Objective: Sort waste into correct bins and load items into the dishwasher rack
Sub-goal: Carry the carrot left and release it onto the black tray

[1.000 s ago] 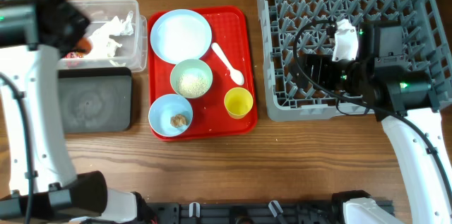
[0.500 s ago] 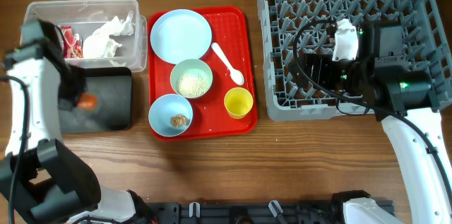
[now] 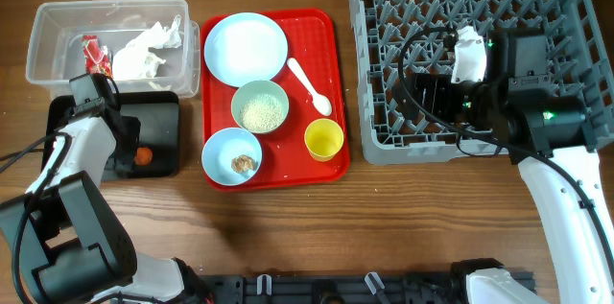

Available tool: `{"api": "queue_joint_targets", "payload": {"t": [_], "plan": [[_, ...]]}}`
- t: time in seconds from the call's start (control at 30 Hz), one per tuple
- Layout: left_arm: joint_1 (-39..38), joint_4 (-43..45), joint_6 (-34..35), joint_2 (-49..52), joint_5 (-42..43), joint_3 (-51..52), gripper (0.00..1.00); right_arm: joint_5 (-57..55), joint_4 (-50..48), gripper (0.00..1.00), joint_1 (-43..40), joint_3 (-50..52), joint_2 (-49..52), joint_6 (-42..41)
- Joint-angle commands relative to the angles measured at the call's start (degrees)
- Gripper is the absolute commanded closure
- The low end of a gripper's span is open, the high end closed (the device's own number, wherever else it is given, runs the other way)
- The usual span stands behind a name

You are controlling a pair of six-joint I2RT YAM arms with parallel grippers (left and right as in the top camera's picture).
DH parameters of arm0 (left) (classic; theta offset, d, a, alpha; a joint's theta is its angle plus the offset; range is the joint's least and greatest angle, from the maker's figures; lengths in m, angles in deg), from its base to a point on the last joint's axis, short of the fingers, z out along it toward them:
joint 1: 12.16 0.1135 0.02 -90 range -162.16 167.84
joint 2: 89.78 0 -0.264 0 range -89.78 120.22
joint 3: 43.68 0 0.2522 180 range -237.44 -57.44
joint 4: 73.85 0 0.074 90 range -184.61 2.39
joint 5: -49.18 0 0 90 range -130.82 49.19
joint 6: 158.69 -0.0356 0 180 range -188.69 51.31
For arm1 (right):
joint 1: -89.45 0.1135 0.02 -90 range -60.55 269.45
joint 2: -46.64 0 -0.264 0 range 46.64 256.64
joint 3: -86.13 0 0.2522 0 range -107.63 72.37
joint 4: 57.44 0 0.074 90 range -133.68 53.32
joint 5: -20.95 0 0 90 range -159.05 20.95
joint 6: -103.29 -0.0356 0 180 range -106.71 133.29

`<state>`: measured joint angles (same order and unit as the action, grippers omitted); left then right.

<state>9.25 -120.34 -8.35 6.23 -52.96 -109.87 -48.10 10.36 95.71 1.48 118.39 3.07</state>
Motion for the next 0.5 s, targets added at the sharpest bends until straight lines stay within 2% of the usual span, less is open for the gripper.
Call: {"api": "queue_joint_targets", "payload": {"t": [0.0,0.13,0.23,0.47], "plan": [[0.24,0.24,-3.1,-1.14,-0.09,0.02,0.43,-0.35,0.0,0.0,-0.13,-0.98,0.5,-0.28],[0.22,-0.24,-11.02,-6.25,1.25,-3.1,0.31,-0.37,-0.44,0.0,-0.13,-0.98,0.5,-0.26],[0.17,-0.46,-16.41,-12.11,4.02,-5.75,0.27,-0.35,-0.92,0.0,-0.13,-0.98,0.5,-0.28],[-2.1,-0.81,-33.62,-27.1,22.47,-8.09,0.17,-0.37,-1.4,0.0,-0.13,-0.98,0.5,-0.26]]}}
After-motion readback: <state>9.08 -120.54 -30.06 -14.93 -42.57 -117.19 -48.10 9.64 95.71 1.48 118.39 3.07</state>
